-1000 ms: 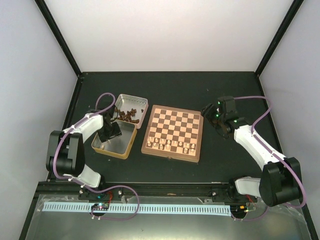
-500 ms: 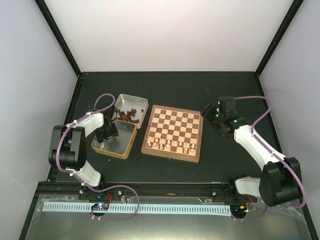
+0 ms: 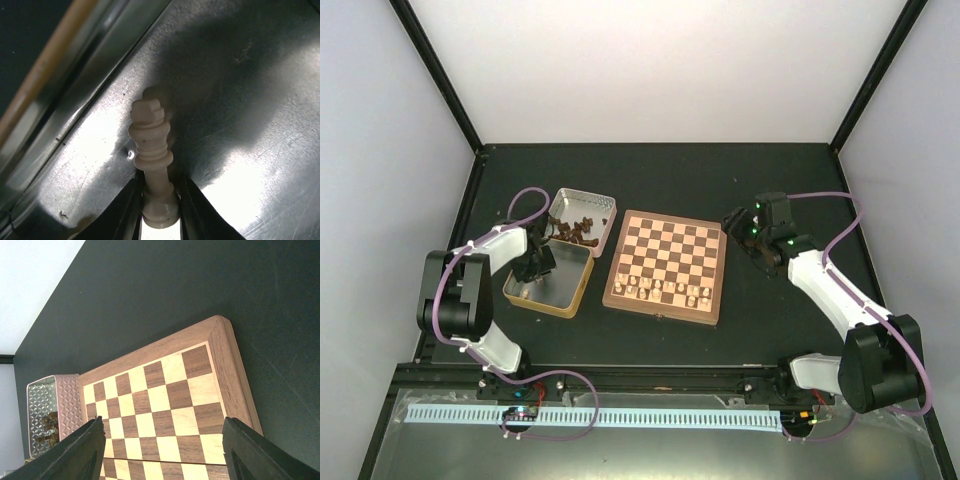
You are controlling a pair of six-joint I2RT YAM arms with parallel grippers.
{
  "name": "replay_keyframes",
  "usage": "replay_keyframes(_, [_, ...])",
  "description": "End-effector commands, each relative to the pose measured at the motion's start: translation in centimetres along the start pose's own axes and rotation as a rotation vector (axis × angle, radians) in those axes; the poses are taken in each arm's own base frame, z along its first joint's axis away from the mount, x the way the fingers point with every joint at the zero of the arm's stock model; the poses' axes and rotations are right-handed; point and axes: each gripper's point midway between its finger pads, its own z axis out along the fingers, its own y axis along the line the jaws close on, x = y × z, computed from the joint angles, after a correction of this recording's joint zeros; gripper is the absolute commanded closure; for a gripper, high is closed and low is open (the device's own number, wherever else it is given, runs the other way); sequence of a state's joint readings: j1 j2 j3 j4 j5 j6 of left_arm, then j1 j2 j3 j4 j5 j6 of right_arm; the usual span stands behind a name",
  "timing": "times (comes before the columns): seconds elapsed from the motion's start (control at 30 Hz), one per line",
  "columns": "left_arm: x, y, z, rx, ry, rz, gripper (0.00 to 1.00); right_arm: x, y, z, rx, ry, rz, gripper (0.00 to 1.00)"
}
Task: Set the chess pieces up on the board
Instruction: Pick up the chess piece from the storage box, then place the chess piece on the chessboard.
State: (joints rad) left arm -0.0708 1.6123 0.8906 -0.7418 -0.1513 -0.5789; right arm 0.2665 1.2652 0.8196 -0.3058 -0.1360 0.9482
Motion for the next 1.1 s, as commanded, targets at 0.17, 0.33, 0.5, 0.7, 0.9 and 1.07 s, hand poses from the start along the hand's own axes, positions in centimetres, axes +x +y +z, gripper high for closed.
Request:
replay_keyframes(0.17, [-0.8, -3.6, -2.7, 0.219, -0.040, 0.070, 0.89, -0.2, 3.8, -0.2, -0.161, 0.042, -0.077, 0.35])
replay_keyframes(0.33, [0.7, -10.4, -9.7, 0.585, -0.041, 0.282, 0.88, 2.0, 8.8, 0.1, -0.410, 0.200, -0.216, 0.33])
replay_keyframes(0.5, [4.1, -15.5, -17.9, 0.938, -0.095, 0.553, 0.87, 5.5, 13.4, -1.4, -0.687, 0.383, -0.317, 0.31])
replay_keyframes(0.7, [10.0, -18.5, -27.7, 1.390, -0.147, 0.852, 0.86, 9.3, 18.5, -4.8, -0.902, 0.514, -0.479, 0.23])
replay_keyframes(0.9, [12.9, -17.9, -32.2, 1.607, -0.142, 1.034, 0.84, 11.6, 21.3, -8.0, -1.056, 0.590, -0.538, 0.24])
replay_keyframes(1.07, [12.9, -17.8, -32.3, 1.572, -0.163, 1.082, 0.84, 13.2, 22.3, -9.5, -1.125, 0.640, -0.567, 0.35])
